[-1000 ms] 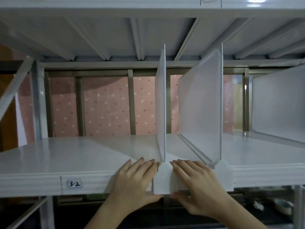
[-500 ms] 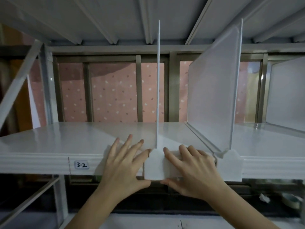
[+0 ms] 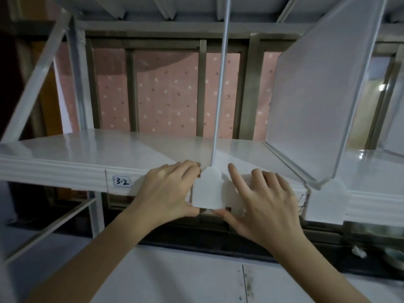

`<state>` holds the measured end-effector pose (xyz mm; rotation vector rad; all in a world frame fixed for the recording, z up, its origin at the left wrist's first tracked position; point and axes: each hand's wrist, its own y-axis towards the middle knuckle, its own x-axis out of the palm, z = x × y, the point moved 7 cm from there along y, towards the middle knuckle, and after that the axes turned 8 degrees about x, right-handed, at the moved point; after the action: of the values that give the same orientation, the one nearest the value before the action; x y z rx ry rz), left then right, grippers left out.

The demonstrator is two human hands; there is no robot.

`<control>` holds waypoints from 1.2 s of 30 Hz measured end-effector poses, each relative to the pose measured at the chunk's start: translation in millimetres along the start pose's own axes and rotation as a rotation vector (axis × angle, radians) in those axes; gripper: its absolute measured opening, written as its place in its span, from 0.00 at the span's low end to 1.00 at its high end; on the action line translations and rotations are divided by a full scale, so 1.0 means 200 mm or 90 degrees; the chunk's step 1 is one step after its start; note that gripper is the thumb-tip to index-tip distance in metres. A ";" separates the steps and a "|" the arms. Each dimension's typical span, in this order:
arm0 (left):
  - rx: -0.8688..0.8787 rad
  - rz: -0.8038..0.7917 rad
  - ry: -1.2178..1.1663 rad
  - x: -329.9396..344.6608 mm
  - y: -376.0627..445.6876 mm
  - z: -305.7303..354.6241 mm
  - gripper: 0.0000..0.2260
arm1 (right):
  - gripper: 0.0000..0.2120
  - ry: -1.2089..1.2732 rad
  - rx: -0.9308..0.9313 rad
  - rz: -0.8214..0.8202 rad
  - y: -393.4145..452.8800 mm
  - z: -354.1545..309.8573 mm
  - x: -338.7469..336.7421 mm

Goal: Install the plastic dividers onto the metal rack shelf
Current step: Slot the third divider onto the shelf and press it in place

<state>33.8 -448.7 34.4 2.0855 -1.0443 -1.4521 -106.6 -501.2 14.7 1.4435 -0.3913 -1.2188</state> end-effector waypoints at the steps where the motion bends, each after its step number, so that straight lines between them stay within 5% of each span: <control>1: 0.003 -0.005 -0.010 0.00 0.00 -0.01 0.30 | 0.37 0.010 -0.003 0.005 -0.01 -0.02 0.00; 19: 0.093 -0.062 -0.154 0.02 -0.05 -0.18 0.34 | 0.33 0.094 0.014 0.001 0.05 -0.23 0.02; 36: 0.076 0.017 -0.007 -0.06 -0.29 -0.50 0.28 | 0.32 0.120 -0.047 0.008 0.17 -0.62 0.08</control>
<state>143.6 -410.7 40.8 2.1390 -1.1860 -1.4221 15.2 -458.7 14.3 1.4748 -0.2237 -1.0667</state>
